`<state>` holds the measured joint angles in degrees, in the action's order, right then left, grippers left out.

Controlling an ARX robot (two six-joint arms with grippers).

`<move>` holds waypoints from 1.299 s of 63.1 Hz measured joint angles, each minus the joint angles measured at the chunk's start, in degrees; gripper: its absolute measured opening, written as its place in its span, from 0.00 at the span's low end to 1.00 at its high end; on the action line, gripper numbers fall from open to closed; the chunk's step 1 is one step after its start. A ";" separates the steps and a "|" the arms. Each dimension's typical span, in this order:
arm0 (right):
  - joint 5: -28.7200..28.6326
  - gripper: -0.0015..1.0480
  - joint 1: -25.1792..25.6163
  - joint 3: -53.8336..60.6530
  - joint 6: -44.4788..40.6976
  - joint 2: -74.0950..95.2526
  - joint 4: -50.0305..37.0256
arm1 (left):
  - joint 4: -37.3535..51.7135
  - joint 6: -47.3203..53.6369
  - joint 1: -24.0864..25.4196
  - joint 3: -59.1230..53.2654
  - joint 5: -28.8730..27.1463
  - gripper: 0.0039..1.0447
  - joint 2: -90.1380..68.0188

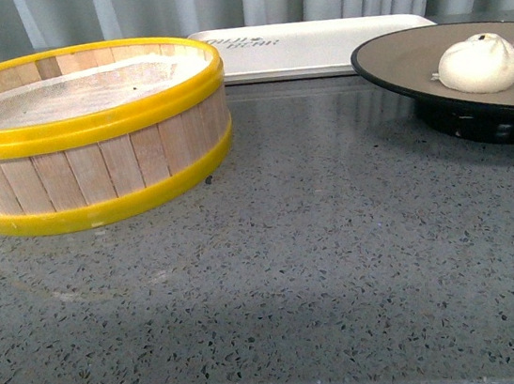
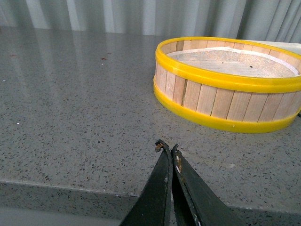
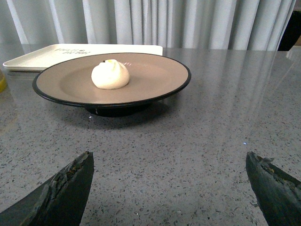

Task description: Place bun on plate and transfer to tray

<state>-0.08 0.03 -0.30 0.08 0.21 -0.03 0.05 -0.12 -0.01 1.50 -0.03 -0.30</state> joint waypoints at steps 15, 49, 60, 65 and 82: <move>0.02 0.92 0.00 0.00 0.02 0.00 0.00 | -0.02 -0.02 0.00 0.00 0.00 0.37 0.07; 7.61 0.92 10.05 -20.02 1.03 42.07 -22.88 | -0.02 -0.02 0.00 0.00 0.02 0.94 0.09; -6.21 0.92 16.81 -32.30 19.52 62.84 -20.33 | -0.02 -0.02 0.00 0.00 0.00 0.94 0.07; -11.50 0.92 17.70 -35.71 29.11 67.93 -18.01 | -0.02 -0.02 0.00 0.00 0.02 0.94 0.07; -21.94 0.92 15.74 -40.22 50.82 72.17 -13.09 | -0.02 -0.02 0.00 0.00 0.02 0.94 0.07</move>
<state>-22.02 15.77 -40.51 50.89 72.38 -13.13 0.03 -0.14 -0.01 1.50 -0.01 -0.23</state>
